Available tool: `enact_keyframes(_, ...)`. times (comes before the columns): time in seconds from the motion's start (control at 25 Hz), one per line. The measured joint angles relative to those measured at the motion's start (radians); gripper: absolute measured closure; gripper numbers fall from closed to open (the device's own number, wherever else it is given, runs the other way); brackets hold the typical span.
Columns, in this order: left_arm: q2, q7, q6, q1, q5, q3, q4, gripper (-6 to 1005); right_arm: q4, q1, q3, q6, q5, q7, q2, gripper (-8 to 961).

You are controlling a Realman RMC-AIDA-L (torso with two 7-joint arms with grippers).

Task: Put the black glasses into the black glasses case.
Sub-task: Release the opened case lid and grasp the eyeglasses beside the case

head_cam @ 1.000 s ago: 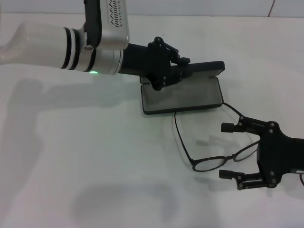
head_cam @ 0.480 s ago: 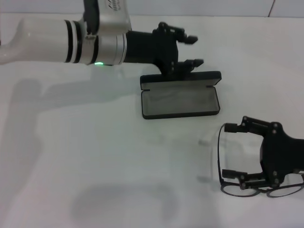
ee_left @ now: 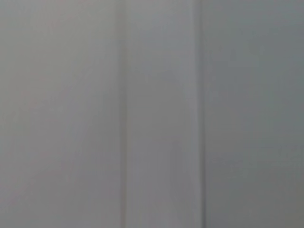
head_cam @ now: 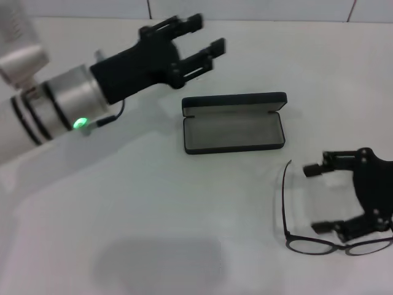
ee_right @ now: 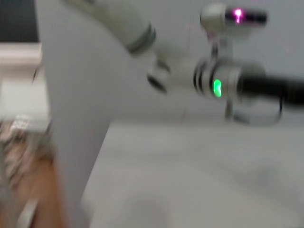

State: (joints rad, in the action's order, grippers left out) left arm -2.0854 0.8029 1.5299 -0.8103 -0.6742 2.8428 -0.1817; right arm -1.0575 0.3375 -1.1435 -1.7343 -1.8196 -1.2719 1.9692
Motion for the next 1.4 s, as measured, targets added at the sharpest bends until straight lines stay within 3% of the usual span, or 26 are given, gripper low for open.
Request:
enact_keyframes(0.2, 0.0, 0.01, 0.006, 0.087, -0.054, -0.003, 0.047, 353, -0.322, 0.077, -0.001, -0.2, -0.316, -0.333, 0.008, 94)
enact_keyframes(0.4, -0.004, -0.012, -0.005, 0.1, -0.048, -0.002, 0.069, 352, -0.402, 0.16, -0.055, -0.262, -0.553, -0.521, 0.04, 120)
enact_keyframes(0.56, -0.004, -0.042, -0.009, 0.119, -0.052, -0.008, 0.093, 352, -0.398, 0.178, -0.194, -0.23, -0.581, -0.558, 0.046, 213)
enact_keyframes(0.96, -0.004, -0.047, -0.016, 0.124, -0.056, -0.009, 0.092, 351, -0.407, 0.195, -0.407, -0.143, -0.584, -0.633, 0.053, 210)
enact_keyframes(1.2, -0.004, -0.052, -0.017, 0.127, -0.056, -0.005, 0.089, 351, -0.398, 0.196, -0.466, -0.103, -0.593, -0.664, 0.053, 214)
enact_keyframes(1.4, -0.004, -0.057, -0.018, 0.13, -0.057, -0.003, 0.089, 351, -0.386, 0.2, -0.481, -0.093, -0.597, -0.67, 0.053, 332)
